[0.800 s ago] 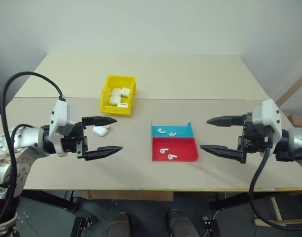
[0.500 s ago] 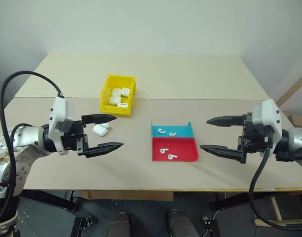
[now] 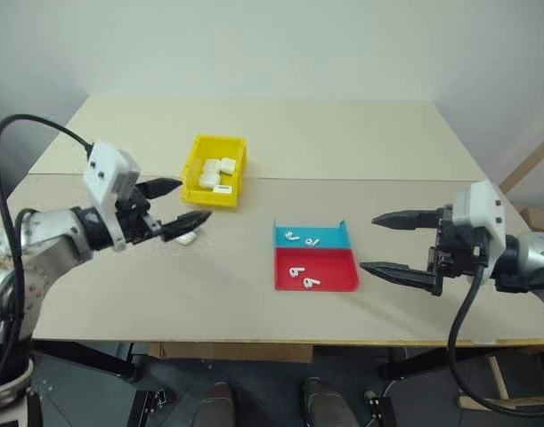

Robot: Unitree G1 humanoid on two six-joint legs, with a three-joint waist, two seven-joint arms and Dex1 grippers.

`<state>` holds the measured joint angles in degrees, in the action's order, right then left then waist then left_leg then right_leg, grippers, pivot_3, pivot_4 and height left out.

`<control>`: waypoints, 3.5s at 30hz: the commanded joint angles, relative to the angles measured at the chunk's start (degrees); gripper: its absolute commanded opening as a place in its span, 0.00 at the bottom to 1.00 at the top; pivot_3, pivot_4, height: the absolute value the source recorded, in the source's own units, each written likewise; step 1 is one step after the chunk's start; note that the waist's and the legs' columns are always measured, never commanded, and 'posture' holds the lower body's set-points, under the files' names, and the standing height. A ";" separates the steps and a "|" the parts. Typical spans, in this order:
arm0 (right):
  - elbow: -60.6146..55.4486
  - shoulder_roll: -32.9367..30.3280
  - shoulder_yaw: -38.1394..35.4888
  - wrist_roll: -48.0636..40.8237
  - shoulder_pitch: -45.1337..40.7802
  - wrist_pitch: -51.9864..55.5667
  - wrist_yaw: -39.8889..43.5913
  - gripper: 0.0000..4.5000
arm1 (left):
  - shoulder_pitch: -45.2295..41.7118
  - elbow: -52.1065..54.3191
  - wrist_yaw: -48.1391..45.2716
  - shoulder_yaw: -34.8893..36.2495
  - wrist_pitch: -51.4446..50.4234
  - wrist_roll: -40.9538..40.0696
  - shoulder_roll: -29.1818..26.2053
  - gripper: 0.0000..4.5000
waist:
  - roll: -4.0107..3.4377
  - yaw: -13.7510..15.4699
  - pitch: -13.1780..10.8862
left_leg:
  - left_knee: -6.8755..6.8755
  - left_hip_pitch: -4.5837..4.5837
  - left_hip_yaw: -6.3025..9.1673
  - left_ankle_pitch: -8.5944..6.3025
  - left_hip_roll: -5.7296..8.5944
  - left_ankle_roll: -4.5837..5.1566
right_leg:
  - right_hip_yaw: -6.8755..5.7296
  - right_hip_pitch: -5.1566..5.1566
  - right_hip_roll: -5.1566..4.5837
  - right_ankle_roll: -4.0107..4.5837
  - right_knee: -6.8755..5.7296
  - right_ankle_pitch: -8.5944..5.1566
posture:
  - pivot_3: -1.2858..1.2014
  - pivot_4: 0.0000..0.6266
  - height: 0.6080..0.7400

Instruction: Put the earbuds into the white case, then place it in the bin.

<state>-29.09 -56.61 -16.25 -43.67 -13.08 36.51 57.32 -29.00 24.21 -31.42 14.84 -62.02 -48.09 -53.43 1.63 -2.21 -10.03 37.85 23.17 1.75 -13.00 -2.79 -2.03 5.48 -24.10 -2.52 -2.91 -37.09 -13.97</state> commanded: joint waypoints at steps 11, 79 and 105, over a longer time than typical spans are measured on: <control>-4.56 1.33 -0.47 0.09 1.12 0.61 -5.23 0.99 | -27.82 -22.52 22.16 -18.53 -30.48 -5.69 -2.30 1.00 | 0.03 -0.28 -0.01 | -0.01 -0.01 0.06 0.00 0.05 0.00 | 0.01 -0.06 0.01 0.02 -0.10 0.01 | 0.52 0.24 1.00; -8.14 -3.03 -6.05 -4.51 3.07 6.11 -7.25 1.00 | -47.74 -86.18 -23.75 -51.83 -0.64 54.68 24.00 0.65 | 0.08 0.93 -0.03 | 0.03 0.09 0.06 0.01 0.15 0.00 | 0.01 -0.04 -0.04 0.01 -0.10 -0.02 | 0.52 0.24 1.00; -0.92 0.14 4.36 -0.33 -6.25 2.08 -2.34 1.00 | -9.87 -11.93 -28.35 5.43 15.03 13.98 18.43 0.62 | 0.05 1.19 0.06 | 0.23 -0.01 0.02 0.02 0.06 -0.02 | -0.03 0.09 -0.07 0.02 -0.16 0.06 | 0.52 0.24 1.00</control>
<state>-30.26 -54.99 -12.39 -44.74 -17.46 39.34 53.86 -39.48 9.95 -56.94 18.45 -49.78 -29.67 -35.70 1.68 -1.02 -9.98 38.08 23.16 1.77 -12.99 -2.73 -2.04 5.45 -24.00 -2.58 -2.89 -37.23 -13.92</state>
